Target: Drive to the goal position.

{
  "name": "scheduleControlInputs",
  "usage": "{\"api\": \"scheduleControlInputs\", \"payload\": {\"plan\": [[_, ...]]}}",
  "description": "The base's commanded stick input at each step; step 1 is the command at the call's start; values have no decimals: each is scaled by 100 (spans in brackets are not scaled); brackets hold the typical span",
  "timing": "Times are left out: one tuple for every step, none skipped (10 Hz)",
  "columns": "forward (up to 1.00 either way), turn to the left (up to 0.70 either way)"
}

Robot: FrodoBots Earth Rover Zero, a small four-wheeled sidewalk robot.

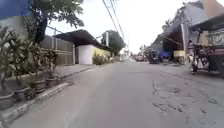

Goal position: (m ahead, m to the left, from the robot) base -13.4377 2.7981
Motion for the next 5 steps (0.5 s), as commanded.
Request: {"api": "scheduleControlInputs", "payload": {"plan": [[0,-100],[0,-100],[0,-100],[0,-100],[0,-100]]}}
